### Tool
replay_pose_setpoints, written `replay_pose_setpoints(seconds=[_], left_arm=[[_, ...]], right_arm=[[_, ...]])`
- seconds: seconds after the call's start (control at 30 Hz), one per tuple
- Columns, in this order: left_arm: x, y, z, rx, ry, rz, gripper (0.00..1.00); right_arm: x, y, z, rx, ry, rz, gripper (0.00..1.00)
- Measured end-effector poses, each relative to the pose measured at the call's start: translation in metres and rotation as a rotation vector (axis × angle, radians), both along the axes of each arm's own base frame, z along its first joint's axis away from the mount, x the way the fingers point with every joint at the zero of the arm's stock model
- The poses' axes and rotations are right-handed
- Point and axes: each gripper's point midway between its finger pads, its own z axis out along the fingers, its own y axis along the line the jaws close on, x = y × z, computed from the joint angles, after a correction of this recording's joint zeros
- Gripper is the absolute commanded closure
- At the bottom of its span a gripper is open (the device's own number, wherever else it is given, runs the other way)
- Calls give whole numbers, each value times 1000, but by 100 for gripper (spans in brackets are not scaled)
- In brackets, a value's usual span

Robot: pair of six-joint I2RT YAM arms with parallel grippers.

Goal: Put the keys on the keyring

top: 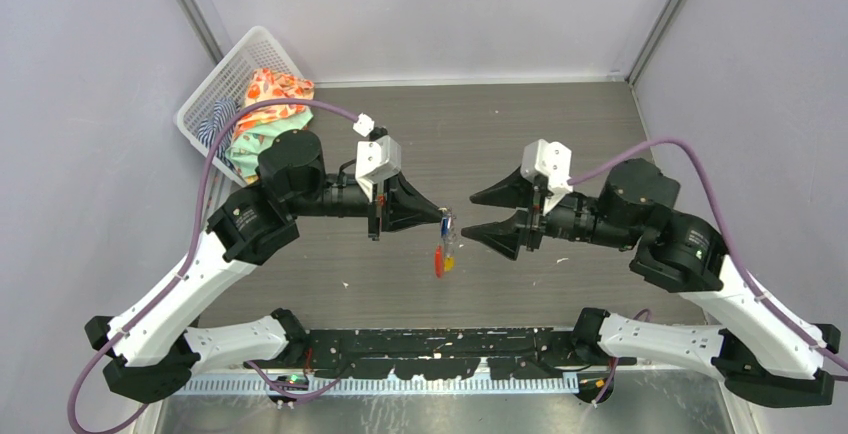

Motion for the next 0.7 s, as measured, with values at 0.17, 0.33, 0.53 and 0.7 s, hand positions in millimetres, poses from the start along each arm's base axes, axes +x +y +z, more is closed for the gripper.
replay_pose_setpoints(seconds=[0.17, 0.33, 0.53, 0.7], left_arm=[[0, 0, 0, 0, 4, 0, 100], [-4, 0, 0, -1, 19, -18, 100], [-8, 0, 1, -3, 22, -44, 100], [-11, 1, 1, -4, 26, -58, 100]], right_arm=[[0, 0, 15, 39, -52, 6, 50], [2, 10, 17, 45, -69, 31, 51], [6, 22, 9, 23, -65, 52, 57], [3, 24, 9, 21, -70, 76, 81]])
